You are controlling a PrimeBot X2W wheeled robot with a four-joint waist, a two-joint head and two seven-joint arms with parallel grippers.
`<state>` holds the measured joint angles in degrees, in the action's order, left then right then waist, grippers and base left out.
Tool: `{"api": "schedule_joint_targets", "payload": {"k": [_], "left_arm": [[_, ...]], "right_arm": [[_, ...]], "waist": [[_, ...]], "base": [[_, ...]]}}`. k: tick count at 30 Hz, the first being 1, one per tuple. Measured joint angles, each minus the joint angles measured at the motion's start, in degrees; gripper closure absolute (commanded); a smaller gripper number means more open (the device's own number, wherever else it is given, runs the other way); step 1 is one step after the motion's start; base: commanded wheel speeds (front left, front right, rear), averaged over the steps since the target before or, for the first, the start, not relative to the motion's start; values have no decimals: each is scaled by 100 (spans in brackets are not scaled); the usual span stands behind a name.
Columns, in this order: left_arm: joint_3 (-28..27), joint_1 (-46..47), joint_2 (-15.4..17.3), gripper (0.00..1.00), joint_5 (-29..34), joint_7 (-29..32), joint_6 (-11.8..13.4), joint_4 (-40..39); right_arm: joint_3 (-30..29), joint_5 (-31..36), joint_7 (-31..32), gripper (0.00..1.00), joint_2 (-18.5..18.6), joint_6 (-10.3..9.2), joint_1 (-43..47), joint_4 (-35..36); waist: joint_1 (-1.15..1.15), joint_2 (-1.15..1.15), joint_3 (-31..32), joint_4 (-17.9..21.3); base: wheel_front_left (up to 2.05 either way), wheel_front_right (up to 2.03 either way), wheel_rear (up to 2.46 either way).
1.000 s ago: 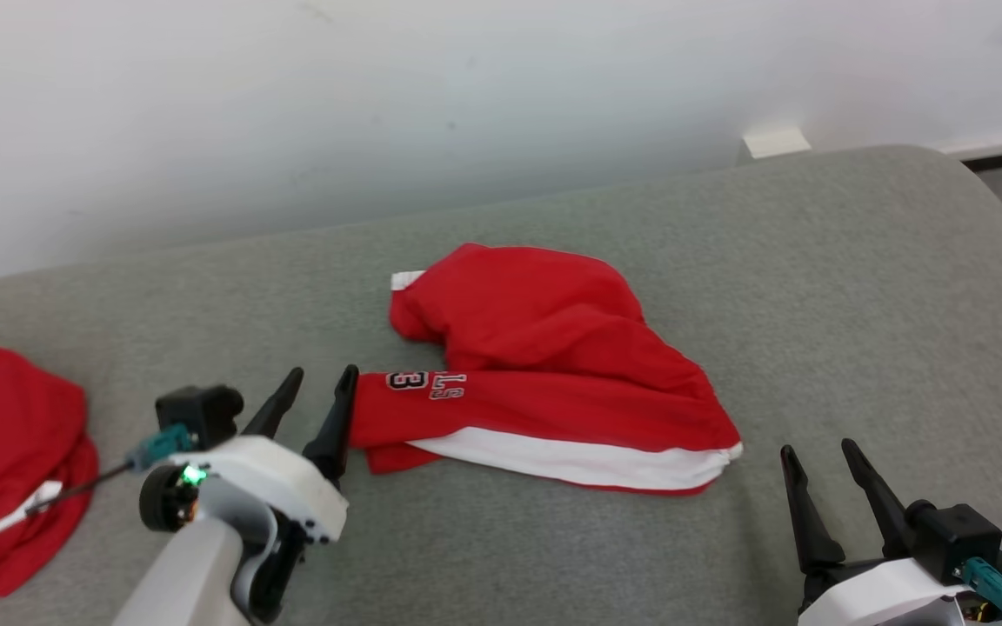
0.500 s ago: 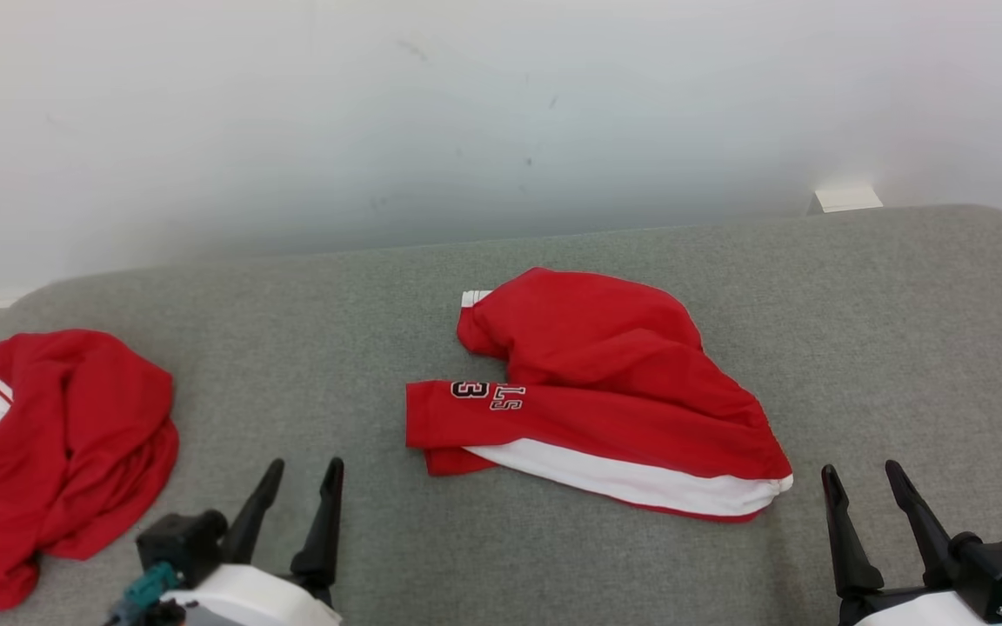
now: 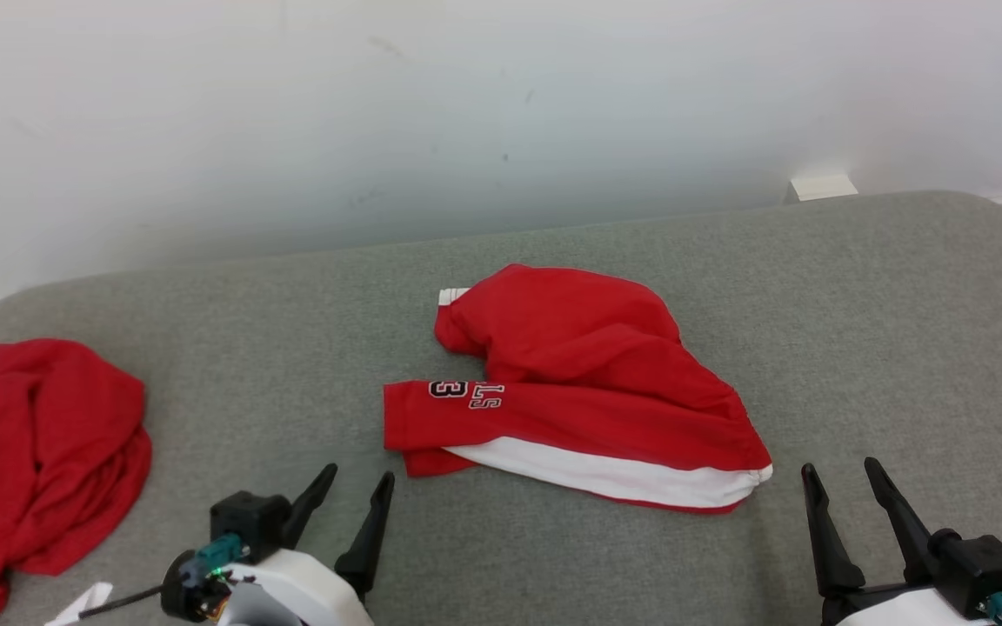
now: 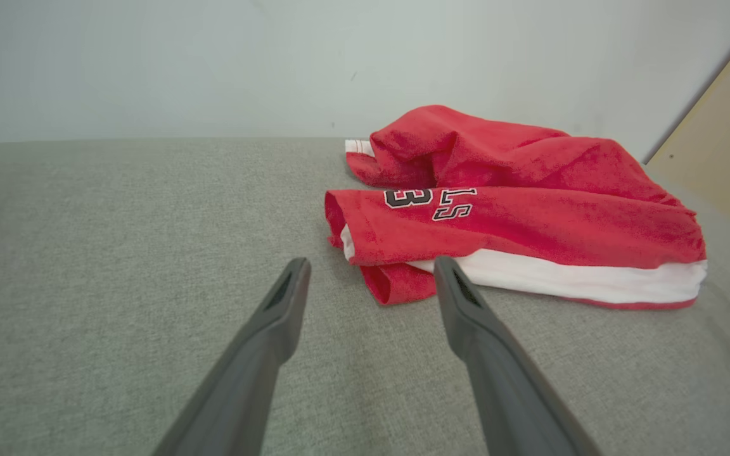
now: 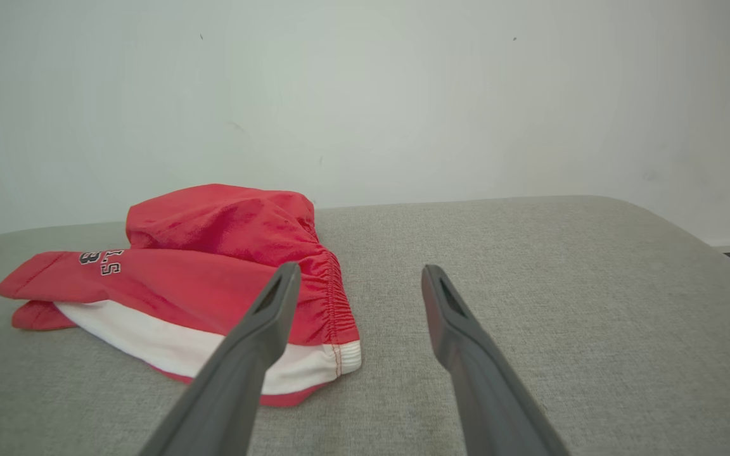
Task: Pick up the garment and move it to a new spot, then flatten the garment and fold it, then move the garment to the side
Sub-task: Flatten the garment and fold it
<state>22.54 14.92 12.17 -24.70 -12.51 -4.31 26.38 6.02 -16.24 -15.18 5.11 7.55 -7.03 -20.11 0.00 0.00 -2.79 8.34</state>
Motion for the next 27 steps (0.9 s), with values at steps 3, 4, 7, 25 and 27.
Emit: {"api": "schedule_joint_targets", "payload": {"k": [3, 4, 7, 25, 27], "left_arm": [[119, 278, 88, 0, 129, 79, -54, 452], [180, 375, 132, 0, 245, 99, -55, 615], [292, 682, 226, 0, 387, 109, -78, 1076], [318, 1573, 259, 0, 466, -220, -218, 2123], [315, 1639, 212, 0, 396, -223, -223, 2107]], "right_arm": [[56, -7, 0, 0, -10, 0, -81, -20], [71, -7, 0, 0, -18, 0, -119, -19], [67, -11, 0, 0, -52, 0, -201, -18], [27, -42, 0, 0, -164, 0, -289, -70], [26, -41, 0, 0, -172, 0, -302, -69]], "waist": [[0, 0, -80, 131], [0, 0, -110, 183], [0, 0, -218, 348], [1, 0, -500, 855], [0, 0, -499, 851]], "base": [[0, 0, 0], [0, 0, 0], [0, 0, 0], [0, 0, 0], [0, 0, 0]]}}
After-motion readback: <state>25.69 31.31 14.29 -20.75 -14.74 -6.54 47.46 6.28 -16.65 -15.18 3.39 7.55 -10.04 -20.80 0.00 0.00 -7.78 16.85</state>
